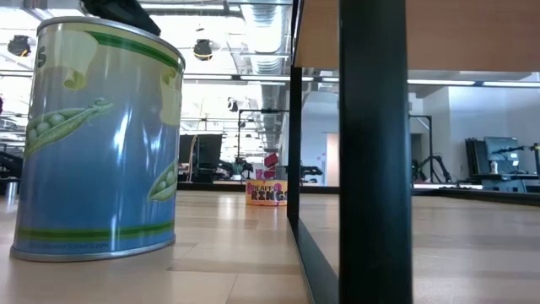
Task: Pick and place cans onto a shelf
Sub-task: Put the canned meatballs on the shelf
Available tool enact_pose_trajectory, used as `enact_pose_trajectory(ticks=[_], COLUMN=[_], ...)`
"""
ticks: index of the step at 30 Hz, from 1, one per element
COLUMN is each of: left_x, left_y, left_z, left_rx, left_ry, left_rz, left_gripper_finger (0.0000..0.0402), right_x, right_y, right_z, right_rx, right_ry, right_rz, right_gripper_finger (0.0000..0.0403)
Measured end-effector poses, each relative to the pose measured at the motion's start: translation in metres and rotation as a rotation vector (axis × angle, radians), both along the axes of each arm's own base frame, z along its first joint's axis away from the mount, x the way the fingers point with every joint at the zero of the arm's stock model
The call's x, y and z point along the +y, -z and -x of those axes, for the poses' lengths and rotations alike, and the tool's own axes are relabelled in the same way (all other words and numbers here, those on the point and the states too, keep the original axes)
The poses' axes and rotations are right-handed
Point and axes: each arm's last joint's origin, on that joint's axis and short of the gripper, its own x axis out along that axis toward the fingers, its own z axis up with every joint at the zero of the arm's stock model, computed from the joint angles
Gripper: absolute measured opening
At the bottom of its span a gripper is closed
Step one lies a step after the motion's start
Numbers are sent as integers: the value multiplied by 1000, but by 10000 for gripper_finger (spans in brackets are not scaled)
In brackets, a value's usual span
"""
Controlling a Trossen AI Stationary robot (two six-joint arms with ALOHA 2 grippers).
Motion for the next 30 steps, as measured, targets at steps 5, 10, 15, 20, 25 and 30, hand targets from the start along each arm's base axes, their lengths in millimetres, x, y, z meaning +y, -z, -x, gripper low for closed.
enact_pose_trajectory(ticks=[5, 10, 15, 20, 25, 30], left_x=[13, 16, 12, -1, -15, -23], left_y=[9, 19, 30, 45, 63, 87], left_z=[-14, -23, -19, -22, -38, -47], left_rx=[80, 158, 278, 383, 442, 592], left_ry=[70, 103, 9, -180, -309, -458], left_rz=[66, 99, 224, 308, 349, 339], left_gripper_finger=[0, 0, 0, 25, 85, 147], right_x=[-33, -63, -88, -108, -119, -123], right_y=[21, 31, 39, 40, 36, 31], right_z=[8, 29, 50, 67, 76, 81], right_rx=[-138, -190, -190, -211, -242, -265], right_ry=[127, 243, 282, 281, 276, 305], right_rz=[-9, 10, 66, 109, 165, 171], right_gripper_finger=[1, 0, 2, 3, 3, 4])
